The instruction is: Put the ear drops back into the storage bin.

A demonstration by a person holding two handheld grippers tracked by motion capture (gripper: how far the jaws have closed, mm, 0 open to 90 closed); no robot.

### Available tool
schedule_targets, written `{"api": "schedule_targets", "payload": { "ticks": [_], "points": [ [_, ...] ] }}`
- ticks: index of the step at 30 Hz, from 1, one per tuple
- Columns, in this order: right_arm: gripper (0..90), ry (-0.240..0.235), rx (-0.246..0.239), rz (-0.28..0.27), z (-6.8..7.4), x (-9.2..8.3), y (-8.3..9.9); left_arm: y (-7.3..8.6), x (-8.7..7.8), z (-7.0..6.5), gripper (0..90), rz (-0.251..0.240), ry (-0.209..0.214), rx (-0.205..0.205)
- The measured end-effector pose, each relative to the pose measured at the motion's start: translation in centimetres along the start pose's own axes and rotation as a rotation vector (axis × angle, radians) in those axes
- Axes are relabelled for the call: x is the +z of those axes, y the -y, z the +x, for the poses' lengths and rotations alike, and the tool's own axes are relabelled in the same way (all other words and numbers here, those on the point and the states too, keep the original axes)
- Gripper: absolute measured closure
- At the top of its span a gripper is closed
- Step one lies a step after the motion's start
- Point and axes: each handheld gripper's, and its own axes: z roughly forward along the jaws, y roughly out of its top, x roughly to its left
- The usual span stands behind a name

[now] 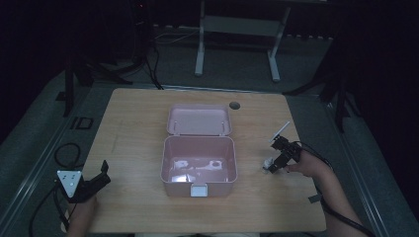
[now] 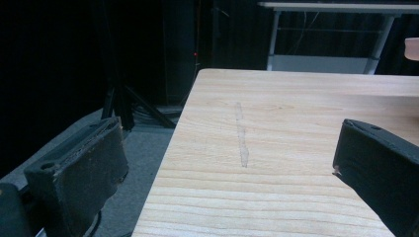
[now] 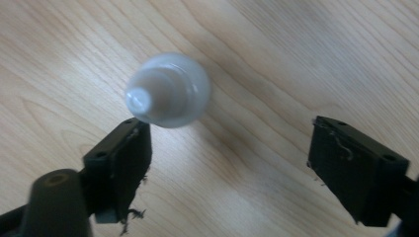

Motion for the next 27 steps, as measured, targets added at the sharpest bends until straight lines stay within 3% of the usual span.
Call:
{"api": "schedule_targets", "payload": {
  "ticks": [5,11,27],
  "points": [
    [21.5,-0.016,-0.018,0.005,0.3,0.4,-0.9,0.0,0.0,0.0,0.3,0.001,0.002,0.004],
    [26.4,-0.022,-0.080,0.025,1.2,0.7,-1.7,0.0,0.0,0.0,0.3,0.006,0.007,0.009],
    [51.6,-0.009,-0.172,0.079,2.7,1.6,-2.7,0.0,0.1,-0.1,0.3,0.009,0.013,0.009]
  ]
}}
